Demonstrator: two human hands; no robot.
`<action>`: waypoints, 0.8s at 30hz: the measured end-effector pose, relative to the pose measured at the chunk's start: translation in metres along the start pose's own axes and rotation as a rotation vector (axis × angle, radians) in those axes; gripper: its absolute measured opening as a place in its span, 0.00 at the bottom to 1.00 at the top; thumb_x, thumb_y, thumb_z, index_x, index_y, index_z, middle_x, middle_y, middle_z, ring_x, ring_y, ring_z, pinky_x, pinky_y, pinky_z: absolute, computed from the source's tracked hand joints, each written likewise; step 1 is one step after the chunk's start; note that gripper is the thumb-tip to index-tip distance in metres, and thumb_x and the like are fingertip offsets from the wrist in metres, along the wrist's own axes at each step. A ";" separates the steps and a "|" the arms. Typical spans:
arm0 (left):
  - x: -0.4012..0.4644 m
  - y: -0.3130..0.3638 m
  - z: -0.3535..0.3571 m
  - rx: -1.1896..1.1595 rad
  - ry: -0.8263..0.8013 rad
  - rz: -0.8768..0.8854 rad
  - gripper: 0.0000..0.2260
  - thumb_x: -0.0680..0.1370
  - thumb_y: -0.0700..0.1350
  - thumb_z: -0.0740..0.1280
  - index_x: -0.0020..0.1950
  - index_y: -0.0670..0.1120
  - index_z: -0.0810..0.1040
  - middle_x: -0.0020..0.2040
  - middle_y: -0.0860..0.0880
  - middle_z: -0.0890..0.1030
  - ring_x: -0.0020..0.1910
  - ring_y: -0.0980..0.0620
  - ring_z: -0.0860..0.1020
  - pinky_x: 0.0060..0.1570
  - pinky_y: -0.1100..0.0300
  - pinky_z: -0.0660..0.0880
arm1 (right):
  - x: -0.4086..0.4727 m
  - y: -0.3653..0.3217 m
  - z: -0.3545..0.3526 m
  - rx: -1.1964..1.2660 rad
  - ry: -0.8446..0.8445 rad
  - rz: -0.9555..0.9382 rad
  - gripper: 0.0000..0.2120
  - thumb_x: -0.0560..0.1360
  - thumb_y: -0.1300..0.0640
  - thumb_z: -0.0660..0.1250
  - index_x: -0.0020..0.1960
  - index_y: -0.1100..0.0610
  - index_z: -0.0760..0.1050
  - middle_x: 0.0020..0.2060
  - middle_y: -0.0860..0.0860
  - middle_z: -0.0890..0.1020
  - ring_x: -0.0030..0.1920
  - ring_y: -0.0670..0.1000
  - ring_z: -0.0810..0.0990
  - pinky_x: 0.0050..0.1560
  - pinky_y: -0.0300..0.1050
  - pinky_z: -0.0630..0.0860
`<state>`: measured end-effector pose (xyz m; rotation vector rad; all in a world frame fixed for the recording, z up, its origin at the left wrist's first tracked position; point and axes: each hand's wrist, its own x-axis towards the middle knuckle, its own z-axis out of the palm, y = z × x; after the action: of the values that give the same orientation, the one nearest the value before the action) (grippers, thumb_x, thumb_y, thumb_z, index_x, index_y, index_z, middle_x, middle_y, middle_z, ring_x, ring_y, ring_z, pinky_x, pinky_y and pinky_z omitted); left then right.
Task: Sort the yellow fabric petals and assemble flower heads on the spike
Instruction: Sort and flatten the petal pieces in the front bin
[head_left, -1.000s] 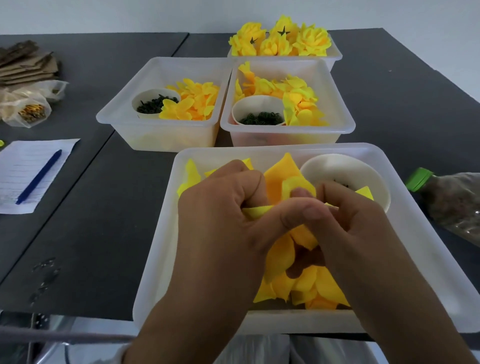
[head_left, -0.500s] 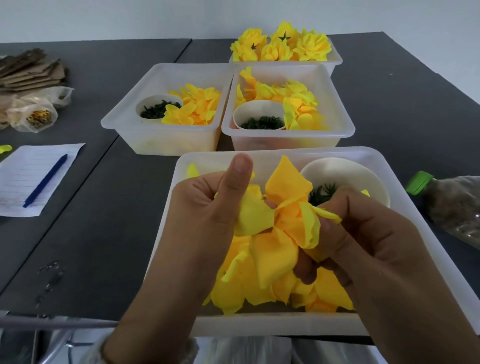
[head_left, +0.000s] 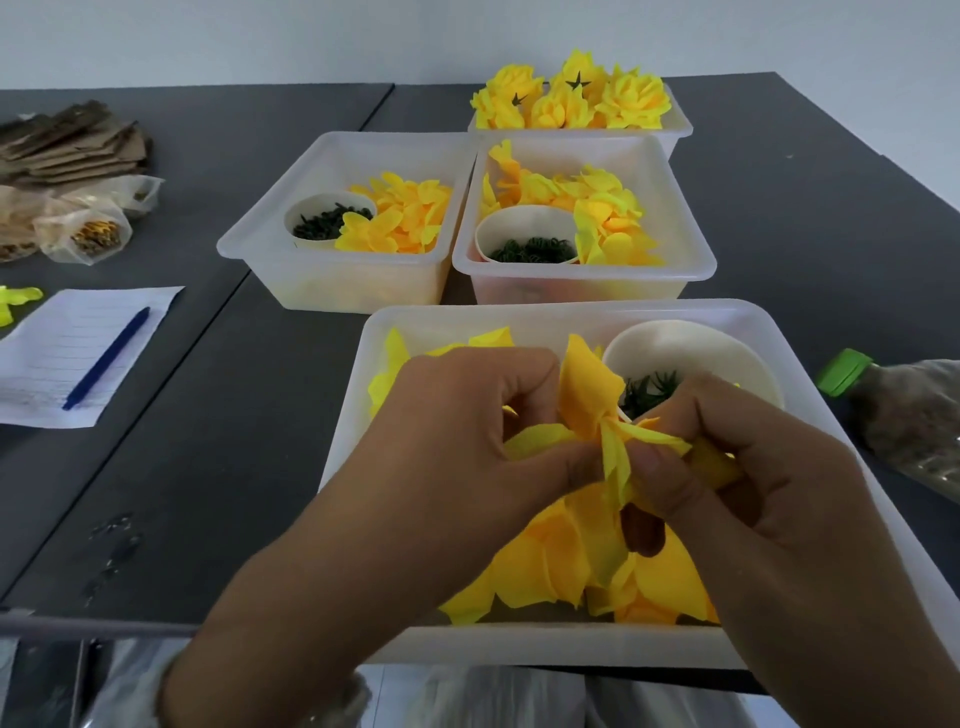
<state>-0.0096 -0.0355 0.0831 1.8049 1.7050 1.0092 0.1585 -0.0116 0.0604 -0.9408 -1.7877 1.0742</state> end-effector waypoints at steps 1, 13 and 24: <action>0.001 0.000 -0.001 0.022 -0.017 0.001 0.13 0.68 0.55 0.72 0.33 0.49 0.73 0.34 0.53 0.79 0.33 0.56 0.76 0.34 0.62 0.74 | 0.000 0.000 0.001 -0.017 -0.004 0.000 0.11 0.71 0.50 0.65 0.38 0.58 0.74 0.28 0.52 0.80 0.28 0.50 0.78 0.29 0.40 0.75; -0.001 0.005 0.028 0.274 0.251 -0.034 0.11 0.75 0.51 0.58 0.33 0.54 0.61 0.25 0.55 0.65 0.29 0.57 0.67 0.26 0.65 0.59 | 0.000 -0.006 0.018 -0.332 0.175 -0.089 0.06 0.73 0.51 0.63 0.39 0.51 0.71 0.27 0.49 0.76 0.29 0.51 0.76 0.28 0.55 0.76; -0.001 -0.005 0.036 0.208 0.250 -0.011 0.14 0.80 0.52 0.53 0.34 0.56 0.62 0.26 0.54 0.67 0.25 0.54 0.66 0.27 0.61 0.59 | 0.002 -0.009 0.019 -0.405 0.146 -0.120 0.05 0.73 0.50 0.62 0.39 0.49 0.70 0.27 0.46 0.75 0.30 0.49 0.76 0.27 0.47 0.74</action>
<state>0.0153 -0.0305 0.0567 1.8563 2.0347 1.1286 0.1387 -0.0181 0.0634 -1.1024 -1.9468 0.5608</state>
